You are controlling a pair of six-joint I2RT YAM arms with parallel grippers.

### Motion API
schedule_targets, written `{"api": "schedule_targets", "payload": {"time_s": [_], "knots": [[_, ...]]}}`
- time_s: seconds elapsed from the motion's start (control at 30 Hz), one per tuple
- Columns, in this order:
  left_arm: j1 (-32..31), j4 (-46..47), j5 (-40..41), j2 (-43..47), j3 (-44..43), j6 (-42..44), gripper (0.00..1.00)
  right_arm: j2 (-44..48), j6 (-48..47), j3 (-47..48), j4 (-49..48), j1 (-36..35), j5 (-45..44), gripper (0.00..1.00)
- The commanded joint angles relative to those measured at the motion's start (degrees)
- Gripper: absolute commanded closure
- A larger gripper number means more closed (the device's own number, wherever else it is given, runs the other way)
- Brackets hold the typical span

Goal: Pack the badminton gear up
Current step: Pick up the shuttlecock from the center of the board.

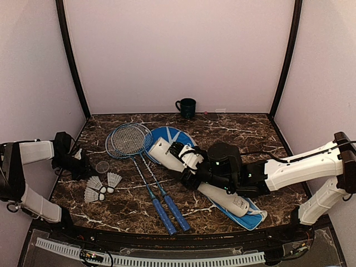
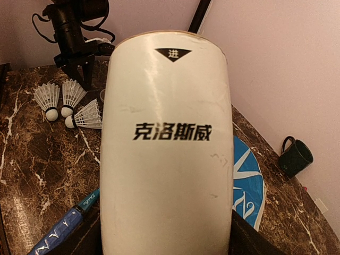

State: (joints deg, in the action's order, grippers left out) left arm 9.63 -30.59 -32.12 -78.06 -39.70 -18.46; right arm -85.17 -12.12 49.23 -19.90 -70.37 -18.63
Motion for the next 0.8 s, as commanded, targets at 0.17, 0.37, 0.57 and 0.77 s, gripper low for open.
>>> {"api": "schedule_targets", "payload": {"time_s": [0.17,0.37,0.57,0.77], "knots": [[-0.4,-2.69,-0.88,1.86,-1.28,0.86,1.0,-0.18,0.87,-0.88,-4.66,0.49,0.81,0.29],[-0.31,-2.7,-1.34,4.83,-2.69,1.32,1.0,0.0,0.94,-1.04,-4.63,0.45,0.83,0.29],[-0.31,-4.91,0.71,8.39,-5.69,2.34,1.0,0.0,1.05,-1.02,-4.38,0.49,0.83,0.28],[-0.32,-5.87,3.65,11.61,-8.64,2.37,1.0,-0.17,0.87,-0.76,-3.88,0.45,0.78,0.28]]}}
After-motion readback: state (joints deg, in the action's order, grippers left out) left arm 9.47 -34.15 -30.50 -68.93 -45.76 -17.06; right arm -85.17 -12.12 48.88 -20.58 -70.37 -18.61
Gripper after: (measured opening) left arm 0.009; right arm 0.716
